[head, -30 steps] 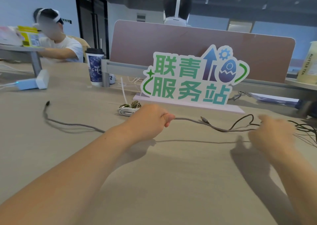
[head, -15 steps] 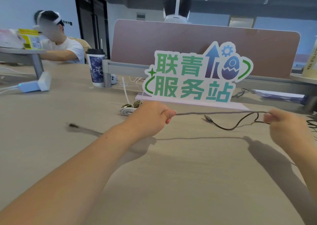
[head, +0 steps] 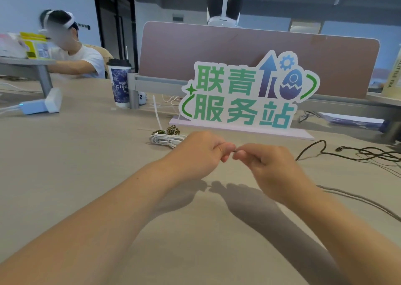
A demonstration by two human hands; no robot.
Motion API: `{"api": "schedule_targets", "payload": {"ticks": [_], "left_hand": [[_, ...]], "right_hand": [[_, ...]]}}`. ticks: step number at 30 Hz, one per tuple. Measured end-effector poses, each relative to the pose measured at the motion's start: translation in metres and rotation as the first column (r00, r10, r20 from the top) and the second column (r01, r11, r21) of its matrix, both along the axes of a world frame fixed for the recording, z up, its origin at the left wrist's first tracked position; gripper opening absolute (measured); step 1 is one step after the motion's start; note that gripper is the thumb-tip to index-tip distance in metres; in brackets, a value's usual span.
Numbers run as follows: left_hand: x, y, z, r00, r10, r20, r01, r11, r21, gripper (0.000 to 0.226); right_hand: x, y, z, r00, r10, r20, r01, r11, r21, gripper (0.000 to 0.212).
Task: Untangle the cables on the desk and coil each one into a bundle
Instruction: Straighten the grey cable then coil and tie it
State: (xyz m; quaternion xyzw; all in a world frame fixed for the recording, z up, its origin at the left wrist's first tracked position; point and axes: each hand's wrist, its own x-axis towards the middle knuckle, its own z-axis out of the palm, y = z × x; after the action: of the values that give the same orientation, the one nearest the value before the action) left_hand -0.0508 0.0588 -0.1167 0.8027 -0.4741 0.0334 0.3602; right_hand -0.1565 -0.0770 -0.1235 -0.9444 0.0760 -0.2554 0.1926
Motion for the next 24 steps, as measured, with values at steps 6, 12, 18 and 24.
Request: {"api": "schedule_targets", "payload": {"ticks": [6,12,18,24], "left_hand": [[0.015,0.009,0.004,0.991,0.116,-0.069,-0.119,0.992,-0.037,0.041],[0.007,0.004,0.002,0.717,-0.082,-0.692,-0.051,0.984,-0.171,0.035],[0.001,0.002,0.003,0.584,-0.244,-0.774,0.005,0.955,-0.297,0.027],[-0.015,-0.011,0.001,0.48,-0.26,-0.838,-0.11,0.93,-0.351,0.023]], "right_hand": [[-0.017,-0.077,0.003,0.905,-0.408,0.117,0.386,0.906,0.176,0.027],[-0.021,-0.084,0.002,0.832,-0.529,0.168,0.456,0.824,0.338,0.031],[-0.01,-0.054,-0.002,0.932,-0.356,0.068,0.338,0.921,0.194,0.023],[-0.007,-0.017,0.002,0.971,-0.169,0.17,0.135,0.971,0.196,0.023]]}}
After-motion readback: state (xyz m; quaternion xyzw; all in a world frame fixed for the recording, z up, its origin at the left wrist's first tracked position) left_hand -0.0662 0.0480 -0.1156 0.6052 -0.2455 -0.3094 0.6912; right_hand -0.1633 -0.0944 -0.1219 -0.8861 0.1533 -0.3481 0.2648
